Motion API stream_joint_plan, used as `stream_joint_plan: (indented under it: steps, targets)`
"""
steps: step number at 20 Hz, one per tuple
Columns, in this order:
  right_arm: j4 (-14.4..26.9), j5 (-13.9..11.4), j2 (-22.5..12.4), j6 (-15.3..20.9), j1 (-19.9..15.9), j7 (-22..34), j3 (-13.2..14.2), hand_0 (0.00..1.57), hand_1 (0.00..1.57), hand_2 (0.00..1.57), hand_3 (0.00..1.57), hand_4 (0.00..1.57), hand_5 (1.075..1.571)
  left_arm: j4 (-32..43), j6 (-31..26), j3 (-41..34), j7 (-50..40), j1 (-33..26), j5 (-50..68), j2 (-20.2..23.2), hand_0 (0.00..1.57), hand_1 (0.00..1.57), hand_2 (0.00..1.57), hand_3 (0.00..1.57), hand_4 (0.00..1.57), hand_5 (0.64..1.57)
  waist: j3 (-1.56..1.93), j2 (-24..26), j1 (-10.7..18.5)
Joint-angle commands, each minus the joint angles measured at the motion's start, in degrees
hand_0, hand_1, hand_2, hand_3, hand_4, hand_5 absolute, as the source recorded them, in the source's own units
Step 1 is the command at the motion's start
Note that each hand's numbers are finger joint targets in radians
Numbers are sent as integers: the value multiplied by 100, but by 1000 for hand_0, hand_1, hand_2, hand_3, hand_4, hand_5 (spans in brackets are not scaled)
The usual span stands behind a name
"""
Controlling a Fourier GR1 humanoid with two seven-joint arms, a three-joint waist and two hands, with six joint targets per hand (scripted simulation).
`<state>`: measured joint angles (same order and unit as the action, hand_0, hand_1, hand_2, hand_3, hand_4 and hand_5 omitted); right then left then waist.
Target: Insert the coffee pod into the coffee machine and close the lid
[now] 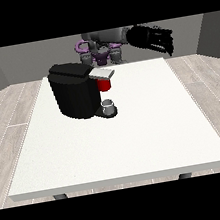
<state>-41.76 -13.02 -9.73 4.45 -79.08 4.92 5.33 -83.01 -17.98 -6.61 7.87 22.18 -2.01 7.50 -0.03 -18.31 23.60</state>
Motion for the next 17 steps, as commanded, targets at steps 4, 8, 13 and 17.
stream_joint_plan:
  steps: [4,8,13,17]
  targets:
    - [198,115,-17,20,5,-542,198,0,0,0,0,0,1571,-348,59,257,-320,164,-74,-122,0,0,0,0,322,1571,4,-115,28]
    - [219,120,423,30,356,-568,46,0,0,0,0,0,1571,-286,22,375,-181,-398,-144,-202,0,0,0,0,246,1571,2,363,-88]
    - [-122,148,949,-71,547,-999,-211,0,0,0,0,219,1571,127,-64,-24,-114,-371,119,-8,0,0,0,0,266,1571,0,596,-521]
    - [-520,986,964,-74,1875,-1339,-1039,0,0,0,0,259,1571,701,113,57,118,-786,-97,-189,0,0,0,0,266,1571,1,1323,-734]
